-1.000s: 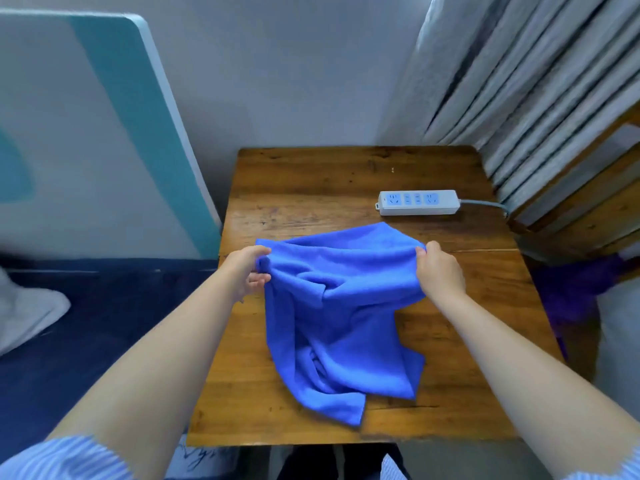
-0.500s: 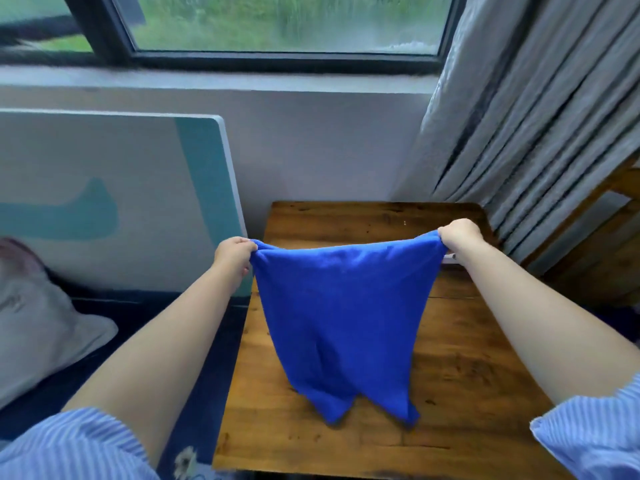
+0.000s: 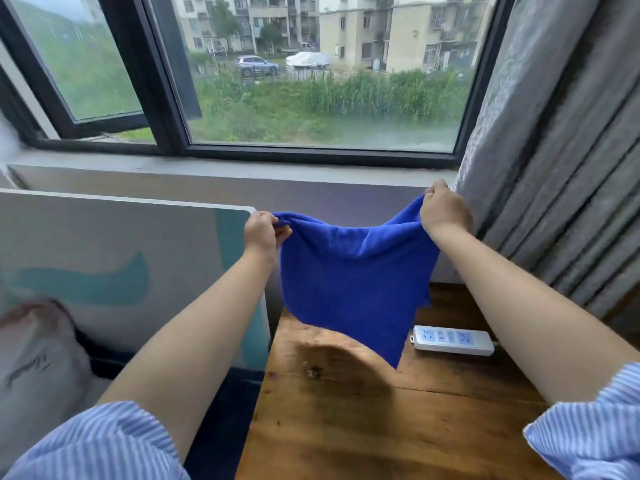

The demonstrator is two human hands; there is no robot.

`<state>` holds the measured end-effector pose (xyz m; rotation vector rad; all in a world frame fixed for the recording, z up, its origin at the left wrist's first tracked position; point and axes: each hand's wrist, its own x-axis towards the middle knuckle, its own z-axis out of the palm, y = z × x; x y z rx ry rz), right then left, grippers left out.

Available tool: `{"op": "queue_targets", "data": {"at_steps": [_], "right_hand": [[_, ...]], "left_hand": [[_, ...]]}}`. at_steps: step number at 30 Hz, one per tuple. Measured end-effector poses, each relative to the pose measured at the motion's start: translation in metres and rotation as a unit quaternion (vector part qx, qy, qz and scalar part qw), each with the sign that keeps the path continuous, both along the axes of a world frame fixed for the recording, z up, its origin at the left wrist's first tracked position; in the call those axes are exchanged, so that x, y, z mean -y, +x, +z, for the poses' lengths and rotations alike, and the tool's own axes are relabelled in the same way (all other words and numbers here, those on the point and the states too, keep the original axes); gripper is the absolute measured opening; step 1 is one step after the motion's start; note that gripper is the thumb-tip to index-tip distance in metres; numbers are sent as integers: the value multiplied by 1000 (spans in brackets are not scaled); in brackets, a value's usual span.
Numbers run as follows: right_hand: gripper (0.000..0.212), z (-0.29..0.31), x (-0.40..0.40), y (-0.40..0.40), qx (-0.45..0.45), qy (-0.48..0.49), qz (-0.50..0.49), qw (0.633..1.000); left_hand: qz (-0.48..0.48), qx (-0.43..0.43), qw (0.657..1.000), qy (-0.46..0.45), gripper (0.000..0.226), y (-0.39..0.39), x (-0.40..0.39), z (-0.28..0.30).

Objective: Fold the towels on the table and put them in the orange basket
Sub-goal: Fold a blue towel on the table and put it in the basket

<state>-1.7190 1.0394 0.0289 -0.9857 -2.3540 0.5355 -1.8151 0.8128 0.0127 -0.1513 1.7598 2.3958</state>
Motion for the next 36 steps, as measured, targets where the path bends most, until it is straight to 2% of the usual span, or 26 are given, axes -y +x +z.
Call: {"op": "queue_targets", "data": {"at_steps": [2, 4, 7, 9, 10, 13, 17, 19, 20, 21, 22, 23, 25, 27, 30, 33, 36], "right_hand": [[30, -8, 0, 1, 44, 3, 2, 999], [30, -28, 1, 7, 116, -20, -4, 993], [31, -77, 11, 29, 235, -73, -19, 969], [32, -115, 21, 51, 310, -109, -23, 944], [33, -133, 26, 63, 339, -127, -23, 932], [37, -189, 42, 106, 400, -177, -26, 899], [41, -248, 64, 164, 464, -214, -6, 860], [41, -270, 73, 189, 485, -227, 27, 844], [39, -280, 78, 200, 492, -231, 46, 838], [38, -287, 81, 209, 495, -236, 59, 834], [38, -294, 85, 218, 499, -242, 66, 829], [38, -298, 89, 224, 500, -246, 68, 828], [41, -304, 94, 235, 501, -247, 76, 826], [44, -311, 96, 242, 509, -237, 105, 821], [42, -315, 96, 254, 524, -230, 149, 807], [39, -318, 96, 264, 538, -224, 165, 796], [36, -321, 103, 272, 557, -218, 186, 779]], "left_hand": [[7, 24, 995, -96, 28, -4, 5, -11], [-11, 67, 972, -227, 25, -2, 12, -30], [-121, 87, 899, -411, 15, 15, 21, -68], [-178, 77, 842, -503, 32, 28, 27, -104], [-207, 73, 814, -538, 32, 37, 31, -119], [-305, 42, 699, -645, 21, 67, 48, -166], [-453, 27, 505, -735, 37, 107, 75, -228], [-492, 43, 442, -748, 38, 123, 91, -255], [-522, 52, 409, -747, 35, 132, 99, -264], [-541, 65, 389, -742, 27, 139, 105, -271], [-556, 60, 376, -739, 17, 145, 112, -280], [-562, 59, 371, -737, 18, 151, 117, -283], [-557, 44, 381, -737, 21, 160, 126, -291], [-535, 32, 391, -748, 10, 167, 131, -295], [-524, 13, 370, -767, 26, 176, 142, -302], [-531, 3, 360, -767, 28, 184, 156, -315], [-555, -5, 335, -761, 29, 193, 161, -321]]}}
